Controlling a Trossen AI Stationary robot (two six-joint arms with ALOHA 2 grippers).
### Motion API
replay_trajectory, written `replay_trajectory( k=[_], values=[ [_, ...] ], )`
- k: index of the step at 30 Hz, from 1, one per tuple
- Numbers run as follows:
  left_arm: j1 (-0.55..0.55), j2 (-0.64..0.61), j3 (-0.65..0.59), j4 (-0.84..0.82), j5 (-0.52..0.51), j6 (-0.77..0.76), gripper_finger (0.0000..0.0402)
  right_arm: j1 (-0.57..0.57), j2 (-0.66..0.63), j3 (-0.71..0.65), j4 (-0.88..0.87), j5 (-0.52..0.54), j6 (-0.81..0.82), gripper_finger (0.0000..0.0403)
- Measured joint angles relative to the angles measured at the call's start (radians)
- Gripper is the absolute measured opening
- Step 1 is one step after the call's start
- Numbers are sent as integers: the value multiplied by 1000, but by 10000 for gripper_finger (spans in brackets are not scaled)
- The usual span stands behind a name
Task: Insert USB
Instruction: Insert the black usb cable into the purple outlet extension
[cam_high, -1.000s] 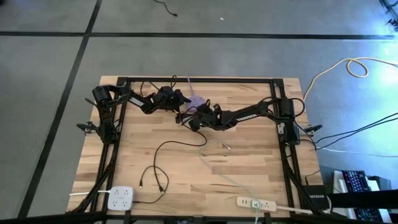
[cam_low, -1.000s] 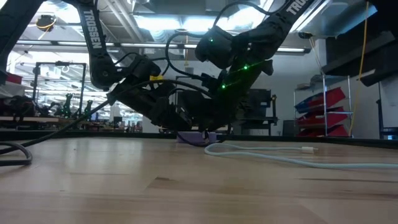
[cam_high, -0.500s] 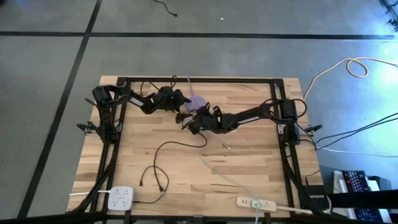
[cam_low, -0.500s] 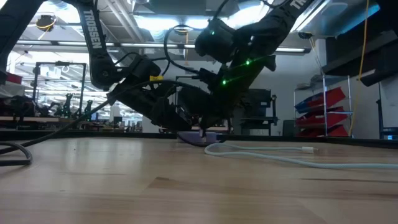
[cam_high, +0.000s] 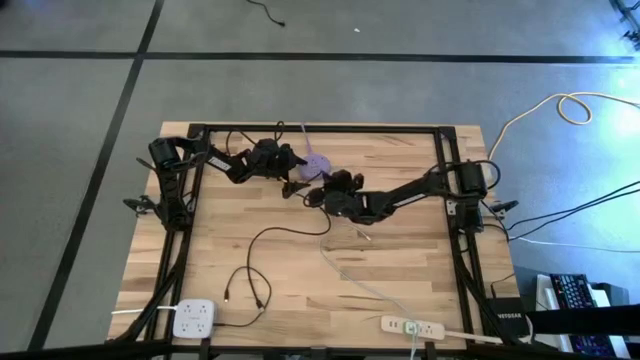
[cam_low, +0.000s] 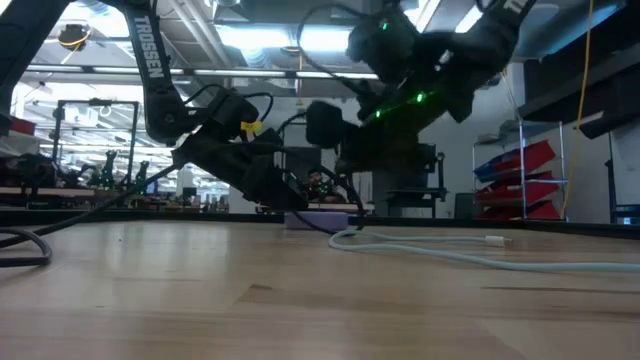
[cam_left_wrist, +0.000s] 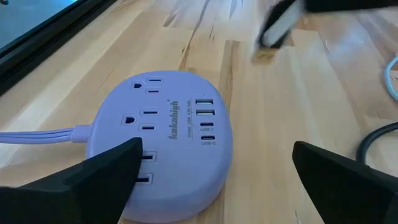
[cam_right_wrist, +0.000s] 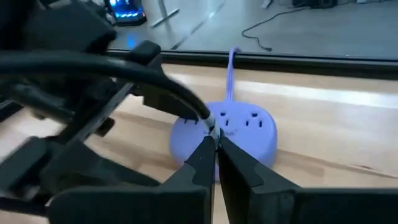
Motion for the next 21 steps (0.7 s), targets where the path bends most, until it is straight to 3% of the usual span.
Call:
replay_trajectory(
  k=[21],
  values=[
    [-1,0,0,-1,1,-1,400,-42,87,125,-25,30,5,0]
  ],
)
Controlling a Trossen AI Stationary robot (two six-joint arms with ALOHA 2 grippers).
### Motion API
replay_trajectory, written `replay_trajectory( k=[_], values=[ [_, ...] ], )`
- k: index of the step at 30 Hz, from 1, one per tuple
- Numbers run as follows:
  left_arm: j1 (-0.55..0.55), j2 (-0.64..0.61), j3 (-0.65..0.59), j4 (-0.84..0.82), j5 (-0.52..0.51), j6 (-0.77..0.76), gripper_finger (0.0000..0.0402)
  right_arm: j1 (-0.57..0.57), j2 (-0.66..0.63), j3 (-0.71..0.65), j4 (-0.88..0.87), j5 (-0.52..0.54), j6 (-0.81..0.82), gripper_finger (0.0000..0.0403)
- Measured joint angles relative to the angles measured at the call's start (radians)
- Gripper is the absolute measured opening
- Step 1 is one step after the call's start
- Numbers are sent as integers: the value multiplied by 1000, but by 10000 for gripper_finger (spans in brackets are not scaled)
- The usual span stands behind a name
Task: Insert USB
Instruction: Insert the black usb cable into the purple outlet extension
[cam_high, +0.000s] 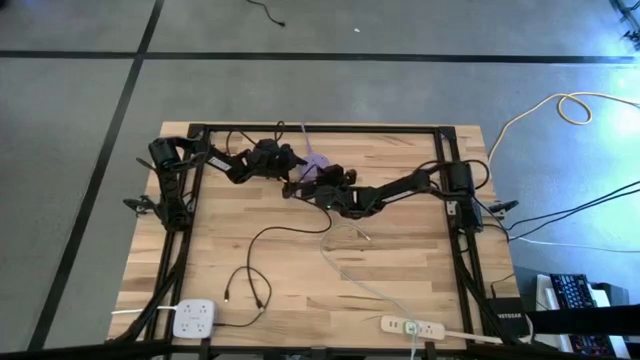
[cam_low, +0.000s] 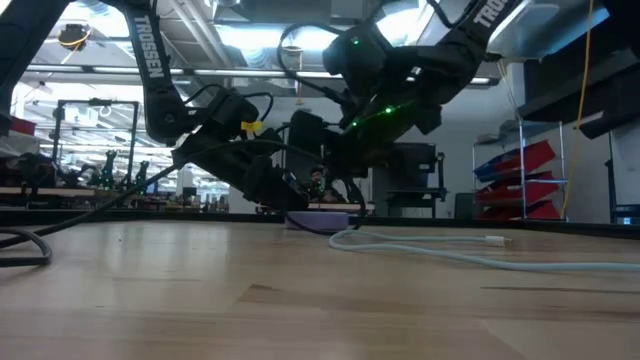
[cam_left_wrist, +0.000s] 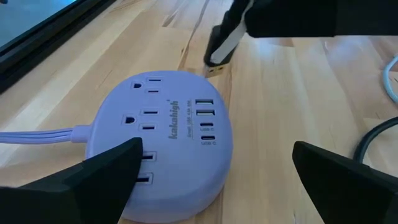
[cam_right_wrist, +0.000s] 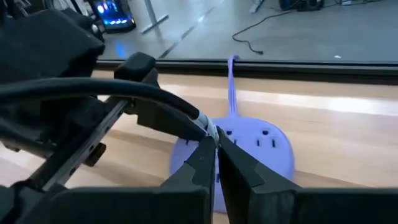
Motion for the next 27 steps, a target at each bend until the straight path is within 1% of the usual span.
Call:
replay_trajectory(
  k=[2,6,11,15,19,25,27],
  values=[
    [0,0,0,0,0,2,400,0,1,3,-19,12,6,0],
    [0,0,0,0,0,3,400,0,2,23,-43,-2,101,0],
    [0,0,0,-2,-1,7,400,11,18,48,-65,43,177,0],
    [0,0,0,-2,-2,10,400,22,40,79,-150,113,246,0],
    [0,0,0,-6,-2,27,400,22,71,115,-141,110,274,0],
    [2,-5,0,-18,-17,33,400,21,79,111,-170,137,349,0],
    [2,-5,1,-30,-22,76,400,21,83,111,-170,138,374,0]
  ],
)
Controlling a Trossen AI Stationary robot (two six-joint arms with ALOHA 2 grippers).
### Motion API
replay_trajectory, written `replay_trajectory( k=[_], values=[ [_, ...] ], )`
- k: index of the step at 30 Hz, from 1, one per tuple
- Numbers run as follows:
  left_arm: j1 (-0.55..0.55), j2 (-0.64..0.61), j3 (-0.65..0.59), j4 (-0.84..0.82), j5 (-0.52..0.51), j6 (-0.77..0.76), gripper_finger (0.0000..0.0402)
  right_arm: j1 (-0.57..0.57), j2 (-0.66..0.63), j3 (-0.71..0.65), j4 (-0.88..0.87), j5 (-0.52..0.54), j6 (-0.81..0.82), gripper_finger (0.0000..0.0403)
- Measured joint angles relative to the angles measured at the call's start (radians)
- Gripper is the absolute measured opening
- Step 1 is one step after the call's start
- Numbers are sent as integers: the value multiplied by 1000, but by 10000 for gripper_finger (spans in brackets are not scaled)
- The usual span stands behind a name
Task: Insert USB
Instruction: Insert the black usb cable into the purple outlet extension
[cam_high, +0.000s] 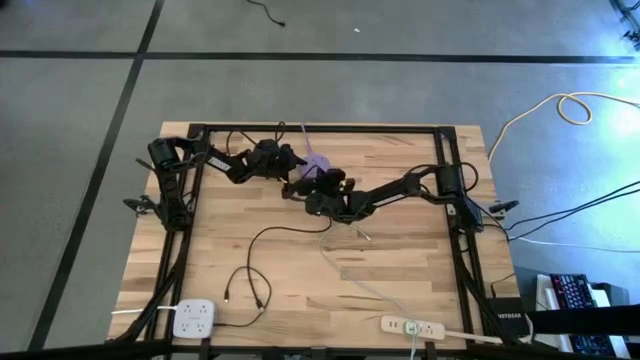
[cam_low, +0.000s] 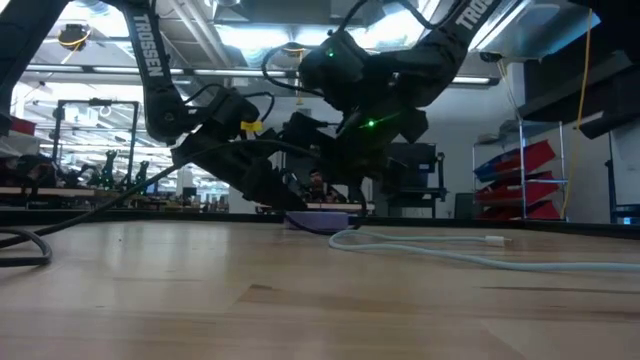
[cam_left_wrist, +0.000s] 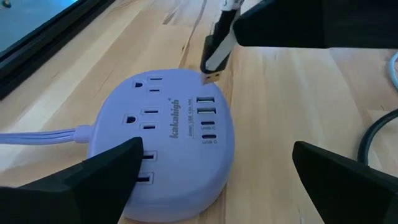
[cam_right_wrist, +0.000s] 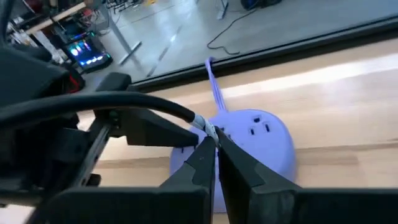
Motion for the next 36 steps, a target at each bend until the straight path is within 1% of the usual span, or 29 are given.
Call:
replay_trajectory(
  k=[3,5,8,12,15,18,22,23,25,27,28,29,31,32,34,36],
  values=[
    [0,-1,0,-16,-42,53,400,1,24,0,4,17,37,0],
    [0,-1,1,-17,-66,55,400,0,45,-1,34,17,51,0],
    [0,-1,1,-15,-45,57,400,0,62,-1,98,27,49,0],
    [1,-1,0,-18,-36,74,400,13,65,-1,134,96,29,0],
    [0,-1,0,-19,-30,65,400,14,59,-1,189,94,-11,0],
    [-1,-1,0,-20,9,59,400,13,58,-1,228,83,-3,0],
    [-1,0,0,-29,70,107,400,37,58,-1,229,145,-9,0],
    [1,0,0,-27,86,107,400,40,58,-1,228,146,-19,0],
    [7,-1,0,-27,117,104,400,42,58,-1,228,122,-38,0],
    [11,-5,-1,-30,127,102,400,39,58,-1,230,100,-79,0],
    [12,-7,-1,-32,128,102,400,38,58,-1,229,90,-128,0],
    [12,-8,-1,-33,128,101,400,37,57,-1,226,71,-209,1],
    [12,-8,-1,-33,121,101,400,43,34,-2,175,0,-411,1],
    [13,-8,-1,-33,119,101,400,46,17,-2,146,-30,-464,1],
    [13,-9,-1,-34,117,102,400,44,-36,-1,29,-97,-484,1],
    [13,-9,-1,-34,115,101,400,17,-90,-1,-62,-198,-525,4]
  ],
)
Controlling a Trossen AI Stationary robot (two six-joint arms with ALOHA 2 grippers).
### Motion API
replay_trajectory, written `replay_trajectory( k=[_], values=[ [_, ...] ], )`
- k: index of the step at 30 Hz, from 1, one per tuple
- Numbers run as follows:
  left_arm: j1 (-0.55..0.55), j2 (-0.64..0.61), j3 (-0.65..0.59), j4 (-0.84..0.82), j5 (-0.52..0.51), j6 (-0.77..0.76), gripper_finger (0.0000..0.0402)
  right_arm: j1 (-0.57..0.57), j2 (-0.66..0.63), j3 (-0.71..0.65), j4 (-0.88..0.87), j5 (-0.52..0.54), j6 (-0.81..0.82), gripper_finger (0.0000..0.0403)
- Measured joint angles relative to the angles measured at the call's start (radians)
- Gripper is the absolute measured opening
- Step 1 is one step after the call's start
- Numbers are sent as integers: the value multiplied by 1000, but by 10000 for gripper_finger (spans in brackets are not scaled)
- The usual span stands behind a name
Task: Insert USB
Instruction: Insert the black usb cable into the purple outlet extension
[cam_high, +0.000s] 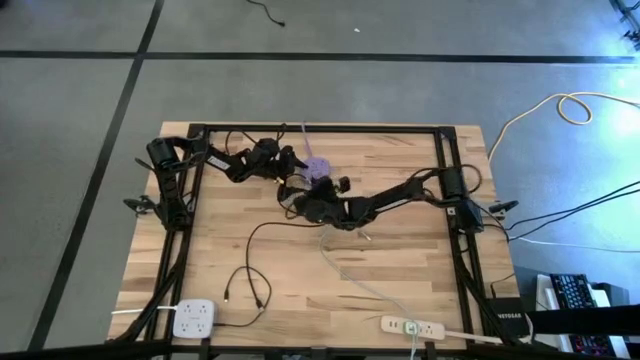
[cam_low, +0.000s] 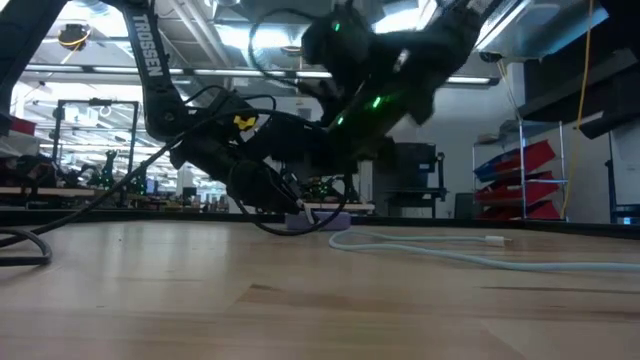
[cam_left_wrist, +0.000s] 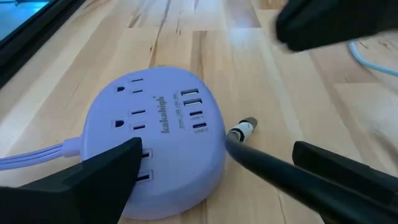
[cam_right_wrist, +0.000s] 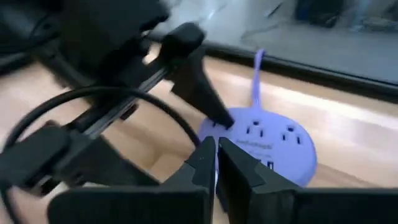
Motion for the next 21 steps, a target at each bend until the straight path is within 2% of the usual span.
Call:
replay_trajectory(
  k=[5,6,10,12,14,16,21],
  values=[
    [0,0,0,1,-2,1,400,-54,-98,0,-211,-199,-179,51],
    [0,0,0,1,-2,0,400,-59,-107,0,-224,-246,-220,67],
    [-2,-2,0,1,-2,1,400,-103,-121,0,-205,-548,-300,133],
    [-2,-2,0,1,6,0,400,-122,-105,0,-180,-632,-330,162],
    [-2,-2,0,1,10,1,400,-132,-97,0,-189,-679,-349,182],
    [-2,-2,0,1,11,0,400,-137,-86,-1,-192,-680,-369,192],
    [-2,-2,0,2,12,-3,400,-150,-84,-1,-206,-641,-459,184]
  ],
)
